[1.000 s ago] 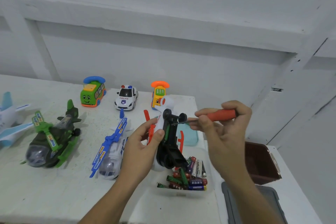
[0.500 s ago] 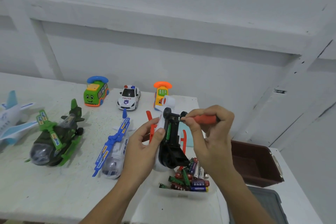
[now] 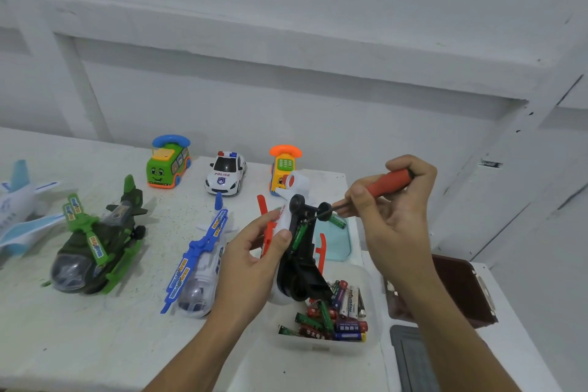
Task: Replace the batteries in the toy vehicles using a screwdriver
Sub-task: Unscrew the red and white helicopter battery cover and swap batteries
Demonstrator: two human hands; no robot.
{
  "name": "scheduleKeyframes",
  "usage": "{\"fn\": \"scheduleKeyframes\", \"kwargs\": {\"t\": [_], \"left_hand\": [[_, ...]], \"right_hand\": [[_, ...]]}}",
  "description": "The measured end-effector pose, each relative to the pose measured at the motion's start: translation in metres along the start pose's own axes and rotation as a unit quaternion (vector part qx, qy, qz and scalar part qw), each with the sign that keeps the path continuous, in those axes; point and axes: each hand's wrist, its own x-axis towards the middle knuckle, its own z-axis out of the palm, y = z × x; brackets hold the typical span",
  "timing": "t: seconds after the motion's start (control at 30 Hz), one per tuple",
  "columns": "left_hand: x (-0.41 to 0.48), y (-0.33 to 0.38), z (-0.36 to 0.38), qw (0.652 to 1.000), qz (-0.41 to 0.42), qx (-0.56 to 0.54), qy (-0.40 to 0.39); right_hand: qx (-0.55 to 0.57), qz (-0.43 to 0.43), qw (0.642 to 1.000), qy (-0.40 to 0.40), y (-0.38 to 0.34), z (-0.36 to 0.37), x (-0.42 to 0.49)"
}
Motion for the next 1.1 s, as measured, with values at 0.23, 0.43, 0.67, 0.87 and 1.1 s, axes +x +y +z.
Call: {"fn": "scheduleKeyframes", "kwargs": {"t": [0.23, 0.43, 0.67, 0.87, 1.1], "left_hand": [[0.002, 0.001, -0.001, 1.000, -0.004, 0.021, 0.007], [0.001, 0.007, 0.001, 0.999, 0.000, 0.040, -0.016], [0.000, 0.006, 0.003, 0.999, -0.003, 0.044, -0.026], [-0.001, 0.009, 0.004, 0.999, 0.011, 0.043, -0.029], [-0.001, 0.009, 0.002, 0.997, 0.016, 0.069, -0.033]], "right_hand": [[0.006, 0.038, 0.999, -0.024, -0.008, -0.012, -0.004], [0.017, 0.092, 0.994, -0.053, -0.012, -0.024, -0.010], [0.007, 0.110, 0.994, -0.010, 0.000, -0.017, -0.006], [-0.042, 0.138, 0.988, -0.049, 0.014, -0.007, -0.008], [-0.030, 0.165, 0.984, -0.061, 0.018, -0.010, -0.007]]}}
